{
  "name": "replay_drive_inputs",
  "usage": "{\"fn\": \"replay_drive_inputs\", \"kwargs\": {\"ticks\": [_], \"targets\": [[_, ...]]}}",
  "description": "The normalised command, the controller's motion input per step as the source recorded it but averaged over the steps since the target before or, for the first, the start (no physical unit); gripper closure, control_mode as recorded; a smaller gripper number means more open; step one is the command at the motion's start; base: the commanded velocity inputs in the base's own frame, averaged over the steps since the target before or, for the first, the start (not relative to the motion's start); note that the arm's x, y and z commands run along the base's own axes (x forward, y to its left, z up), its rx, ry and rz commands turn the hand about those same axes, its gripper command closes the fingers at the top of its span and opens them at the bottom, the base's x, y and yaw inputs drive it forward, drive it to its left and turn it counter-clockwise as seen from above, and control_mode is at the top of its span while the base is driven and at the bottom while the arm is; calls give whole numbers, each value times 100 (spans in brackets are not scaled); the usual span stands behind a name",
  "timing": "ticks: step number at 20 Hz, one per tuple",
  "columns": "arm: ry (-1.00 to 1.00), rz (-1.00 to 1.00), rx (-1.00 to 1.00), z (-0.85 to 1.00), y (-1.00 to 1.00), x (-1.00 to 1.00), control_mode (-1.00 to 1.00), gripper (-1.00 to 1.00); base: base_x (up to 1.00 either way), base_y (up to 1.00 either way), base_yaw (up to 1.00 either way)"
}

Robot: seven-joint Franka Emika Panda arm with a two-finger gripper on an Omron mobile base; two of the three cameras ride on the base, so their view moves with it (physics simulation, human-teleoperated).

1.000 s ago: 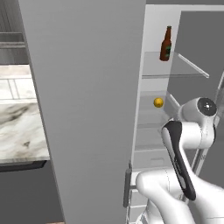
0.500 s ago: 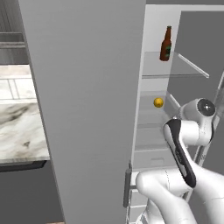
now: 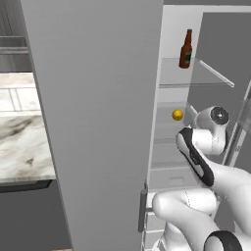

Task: Place the beer on the top shelf of the fridge to keep it out of children's reach, and place the lemon and apple on lower shelves for easy access.

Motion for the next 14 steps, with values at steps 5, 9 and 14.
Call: {"fn": "replay_drive_inputs", "kwargs": {"ticks": [5,9,14], "targets": [[0,0,0,-18,-19,50,-100,100,0,0,0],[0,0,0,-9,-28,52,-100,100,0,0,0],[0,0,0,-14,-13,56,-100,100,0,0,0]]}}
